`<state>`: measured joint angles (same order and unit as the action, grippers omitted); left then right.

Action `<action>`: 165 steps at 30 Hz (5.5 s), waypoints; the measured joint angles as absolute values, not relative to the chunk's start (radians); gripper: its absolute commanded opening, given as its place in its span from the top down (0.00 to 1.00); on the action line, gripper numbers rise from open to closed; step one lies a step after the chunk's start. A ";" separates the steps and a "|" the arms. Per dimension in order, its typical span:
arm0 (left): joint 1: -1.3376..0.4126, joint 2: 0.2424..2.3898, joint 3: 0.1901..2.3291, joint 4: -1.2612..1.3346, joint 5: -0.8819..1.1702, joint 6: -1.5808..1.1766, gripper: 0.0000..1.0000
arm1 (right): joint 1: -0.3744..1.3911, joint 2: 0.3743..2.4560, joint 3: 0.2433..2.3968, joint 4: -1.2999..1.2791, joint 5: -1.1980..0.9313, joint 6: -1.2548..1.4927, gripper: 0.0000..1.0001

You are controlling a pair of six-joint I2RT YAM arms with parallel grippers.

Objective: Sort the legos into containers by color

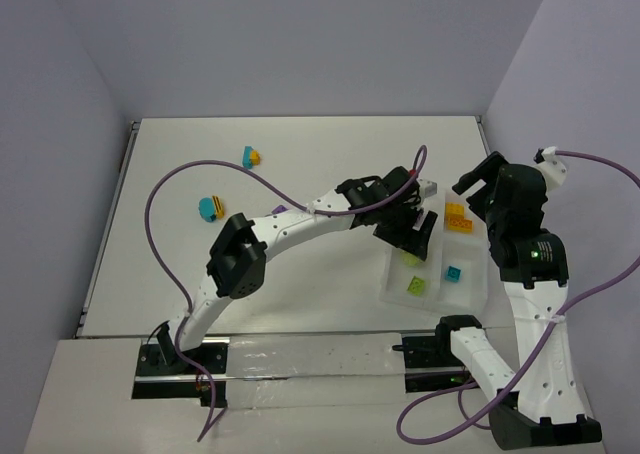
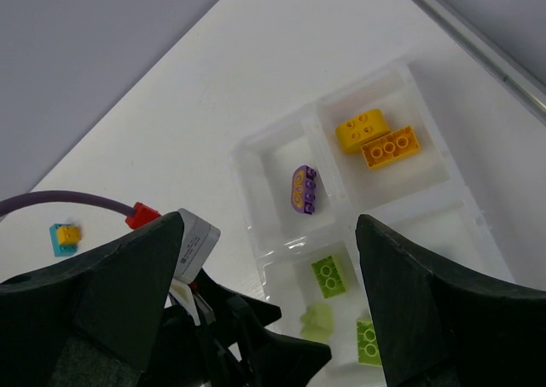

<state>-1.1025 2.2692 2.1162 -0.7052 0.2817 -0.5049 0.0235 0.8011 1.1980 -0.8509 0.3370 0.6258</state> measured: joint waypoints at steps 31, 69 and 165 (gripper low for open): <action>-0.699 1.815 1.405 -0.853 -0.326 -0.826 0.26 | 0.023 0.823 1.157 -0.816 0.260 0.631 0.12; -0.658 2.078 1.665 -0.860 -0.405 -0.985 0.50 | 0.023 0.890 1.156 -0.816 0.199 0.608 0.12; -0.493 1.869 1.559 -0.111 1.180 -0.915 1.00 | 0.653 1.293 1.337 -0.540 -0.082 -0.306 0.51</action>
<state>-0.4934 1.8694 1.5590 -0.1112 1.1796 -0.9150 0.6525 1.2929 1.3373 -0.5405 -0.0816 -0.3061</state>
